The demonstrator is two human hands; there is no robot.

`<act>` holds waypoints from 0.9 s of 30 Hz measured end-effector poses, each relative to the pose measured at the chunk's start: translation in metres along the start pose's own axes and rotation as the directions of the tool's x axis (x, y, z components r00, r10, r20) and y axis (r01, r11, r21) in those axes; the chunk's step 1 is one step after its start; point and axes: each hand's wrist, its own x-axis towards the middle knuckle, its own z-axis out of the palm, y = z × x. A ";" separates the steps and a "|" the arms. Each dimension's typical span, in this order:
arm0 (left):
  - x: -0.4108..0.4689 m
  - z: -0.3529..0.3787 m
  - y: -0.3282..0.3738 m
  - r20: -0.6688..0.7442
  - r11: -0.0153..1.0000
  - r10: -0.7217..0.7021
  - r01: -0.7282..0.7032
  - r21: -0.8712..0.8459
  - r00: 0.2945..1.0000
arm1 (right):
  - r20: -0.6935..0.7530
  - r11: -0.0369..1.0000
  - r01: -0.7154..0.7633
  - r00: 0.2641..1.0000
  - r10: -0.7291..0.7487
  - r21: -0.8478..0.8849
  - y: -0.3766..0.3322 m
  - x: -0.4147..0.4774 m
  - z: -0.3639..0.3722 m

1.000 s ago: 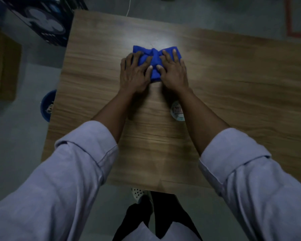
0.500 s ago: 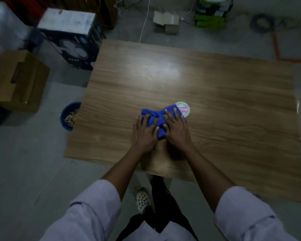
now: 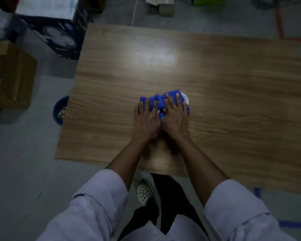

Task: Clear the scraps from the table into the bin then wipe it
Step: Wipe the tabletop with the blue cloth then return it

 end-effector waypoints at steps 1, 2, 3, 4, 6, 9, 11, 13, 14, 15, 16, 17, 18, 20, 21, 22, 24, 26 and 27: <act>0.010 0.001 0.000 -0.003 1.000 -0.002 0.002 0.004 1.000 | -0.007 1.000 -0.003 1.000 0.003 0.007 0.000 0.012 -0.001; 0.020 0.002 -0.001 -0.014 1.000 0.002 -0.002 0.012 1.000 | 0.012 1.000 -0.004 1.000 0.003 0.012 0.000 0.022 -0.001; 0.030 0.004 -0.004 -0.032 1.000 0.008 -0.007 0.026 0.999 | 0.035 1.000 -0.002 0.999 0.001 0.013 0.000 0.032 -0.001; 0.040 0.006 -0.006 -0.056 0.999 0.016 -0.013 0.042 0.998 | 0.048 1.000 0.000 0.999 0.000 0.009 -0.001 0.042 -0.001; 0.061 0.009 -0.012 -0.101 0.998 0.034 -0.028 0.060 0.994 | 0.036 1.000 -0.002 0.999 0.002 0.010 -0.004 0.060 -0.002; 0.091 0.012 -0.015 -0.090 0.996 0.051 -0.045 0.075 0.995 | -0.029 0.999 -0.017 0.999 0.019 0.047 -0.005 0.088 -0.002; 0.111 0.012 -0.017 -0.068 0.998 0.041 -0.037 0.060 0.997 | -0.069 0.997 -0.019 0.997 0.024 0.069 -0.006 0.107 -0.003; 0.127 0.011 -0.018 -0.057 0.998 0.041 -0.038 0.047 0.998 | -0.063 0.997 -0.017 0.998 0.021 0.069 -0.008 0.123 -0.005; 0.134 0.010 -0.019 -0.058 0.998 0.050 -0.048 0.038 0.997 | -0.041 0.998 -0.018 0.999 0.020 0.059 -0.008 0.130 -0.007; 0.142 0.009 -0.021 -0.053 0.998 0.062 -0.060 0.034 0.997 | -0.015 0.999 -0.024 1.000 0.025 0.040 -0.009 0.137 -0.007; 0.148 0.008 -0.023 -0.048 0.997 0.073 -0.071 0.034 0.996 | 0.011 0.999 -0.028 1.000 0.028 0.017 -0.010 0.142 -0.008; 0.151 0.006 -0.024 -0.040 0.997 0.075 -0.073 0.038 0.996 | 0.030 0.999 -0.033 0.999 0.033 -0.002 -0.011 0.147 -0.009; 0.154 0.004 -0.024 -0.042 0.997 0.070 -0.069 0.039 0.997 | 0.047 0.999 -0.037 0.998 0.038 -0.015 -0.011 0.149 -0.011; 0.148 0.000 -0.020 -0.045 0.998 0.057 -0.056 0.029 0.997 | 0.081 0.998 -0.047 0.996 0.049 -0.030 -0.011 0.145 -0.014; 0.140 -0.004 -0.016 -0.032 0.998 0.058 -0.058 0.020 0.998 | 0.088 0.998 -0.048 0.995 0.051 -0.031 -0.011 0.137 -0.014; 0.129 -0.006 -0.014 -0.016 0.998 0.068 -0.068 0.005 0.998 | 0.087 0.999 -0.049 0.995 0.050 -0.021 -0.011 0.125 -0.014; 0.100 -0.009 -0.012 0.050 0.995 0.093 -0.092 -0.033 0.994 | 0.062 0.999 -0.048 0.997 0.047 0.020 -0.011 0.094 -0.010; 0.062 -0.008 -0.015 -0.017 0.985 0.151 -0.152 -0.084 0.988 | 0.040 0.999 -0.049 0.998 0.049 0.010 -0.010 0.055 -0.003; 0.042 -0.006 -0.016 -0.070 0.977 0.175 -0.182 -0.109 0.982 | 0.037 0.998 -0.057 0.998 0.058 -0.015 -0.010 0.034 0.001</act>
